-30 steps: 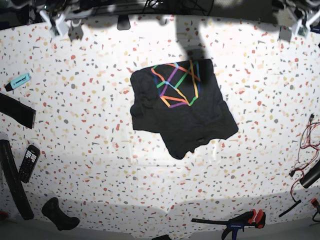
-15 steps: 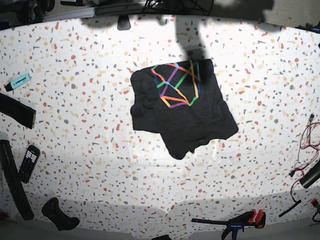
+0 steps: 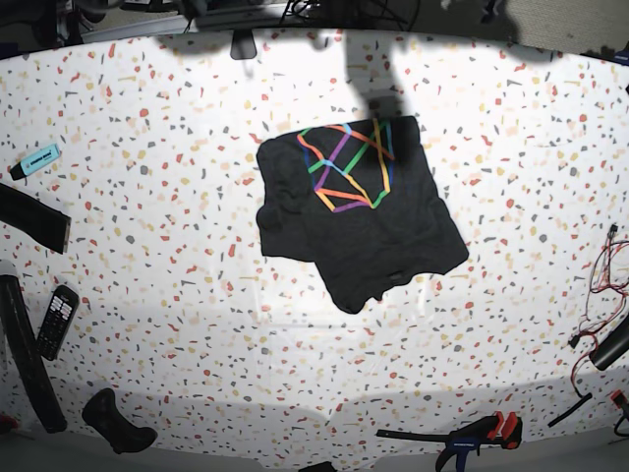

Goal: Fold the T-shirt properly

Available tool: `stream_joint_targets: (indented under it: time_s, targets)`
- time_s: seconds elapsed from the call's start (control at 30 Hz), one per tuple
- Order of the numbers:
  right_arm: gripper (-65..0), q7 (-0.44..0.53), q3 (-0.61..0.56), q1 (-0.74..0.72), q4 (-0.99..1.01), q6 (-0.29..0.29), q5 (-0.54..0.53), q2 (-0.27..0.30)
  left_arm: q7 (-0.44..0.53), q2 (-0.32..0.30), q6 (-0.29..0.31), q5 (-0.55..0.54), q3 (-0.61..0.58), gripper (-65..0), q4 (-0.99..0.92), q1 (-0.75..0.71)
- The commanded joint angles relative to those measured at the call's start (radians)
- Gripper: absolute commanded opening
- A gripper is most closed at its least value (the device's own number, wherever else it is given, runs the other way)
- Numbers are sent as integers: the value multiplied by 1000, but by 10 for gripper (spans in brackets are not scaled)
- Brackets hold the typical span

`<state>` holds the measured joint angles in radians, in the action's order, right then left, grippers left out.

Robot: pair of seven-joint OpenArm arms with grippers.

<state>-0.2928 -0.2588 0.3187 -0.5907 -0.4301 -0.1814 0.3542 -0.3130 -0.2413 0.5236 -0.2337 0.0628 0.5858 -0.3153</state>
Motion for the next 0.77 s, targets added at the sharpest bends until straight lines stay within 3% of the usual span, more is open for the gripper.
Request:
stream_joint_targets:
  time_s: [0.0, 0.13, 0.33, 0.47, 0.57, 0.73]
  targets:
    - [-492, 7, 0, -8, -1, -7, -5, 8, 0, -11, 4, -1, 2, -251, 3, -1]
    - [-492, 39, 0, -38, -3, -6, -4, 9, 1, -14, 4, -1, 2, -251, 3, 3]
    - [-492, 237, 0, -41, -3, -10, -4, 8, 72, -6, 4, 4, 2, -251, 3, -15]
    - [-492, 277, 0, -41, -3, -10, -4, 8, 125, 1, 2, 99, 2, -251, 3, -18]
    - [-492, 289, 0, -40, -3, -11, -4, 8, 114, 10, 0, 147, 2, -251, 3, -18]
    - [-492, 293, 0, -40, -3, -11, -5, 6, 107, 20, 0, 159, 2, -251, 3, -20]
